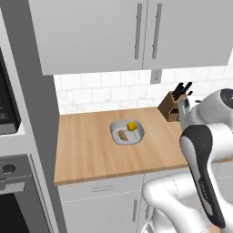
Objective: Take the meat container that has the fish and place it on the second highest rack of the freezer. Then take the vegetable container that has the sweet potato and lemon and place it on the highest rack of the freezer.
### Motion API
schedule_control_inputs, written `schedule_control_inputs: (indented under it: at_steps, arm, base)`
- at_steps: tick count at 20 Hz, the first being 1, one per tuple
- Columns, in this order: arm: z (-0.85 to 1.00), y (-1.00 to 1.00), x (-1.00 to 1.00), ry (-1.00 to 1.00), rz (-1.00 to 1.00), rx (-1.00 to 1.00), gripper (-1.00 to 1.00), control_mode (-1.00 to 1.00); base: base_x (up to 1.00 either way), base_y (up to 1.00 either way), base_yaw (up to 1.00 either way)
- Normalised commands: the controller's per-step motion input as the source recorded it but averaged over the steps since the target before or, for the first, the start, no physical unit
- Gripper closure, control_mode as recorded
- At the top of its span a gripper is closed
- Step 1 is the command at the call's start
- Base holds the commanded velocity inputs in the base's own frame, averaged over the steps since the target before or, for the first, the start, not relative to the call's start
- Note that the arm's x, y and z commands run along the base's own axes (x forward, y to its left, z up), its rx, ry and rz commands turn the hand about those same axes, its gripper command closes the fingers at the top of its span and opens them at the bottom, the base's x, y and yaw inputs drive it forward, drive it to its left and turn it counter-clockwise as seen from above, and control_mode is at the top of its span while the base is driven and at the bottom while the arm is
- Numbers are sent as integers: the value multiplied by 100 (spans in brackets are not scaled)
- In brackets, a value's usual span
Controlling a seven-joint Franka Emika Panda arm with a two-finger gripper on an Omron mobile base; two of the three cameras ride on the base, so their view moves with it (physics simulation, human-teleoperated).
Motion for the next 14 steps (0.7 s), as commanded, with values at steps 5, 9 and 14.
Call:
schedule_control_inputs:
  at_steps: [5,9,14]
  arm:
    - [-11,-36,38,2,29,1,-100,-100]
    - [-21,-22,52,-5,23,0,-100,-100]
    - [-30,-8,63,3,23,0,-100,-100]
  base:
    - [0,0,0]
    - [0,0,0]
    - [0,0,0]
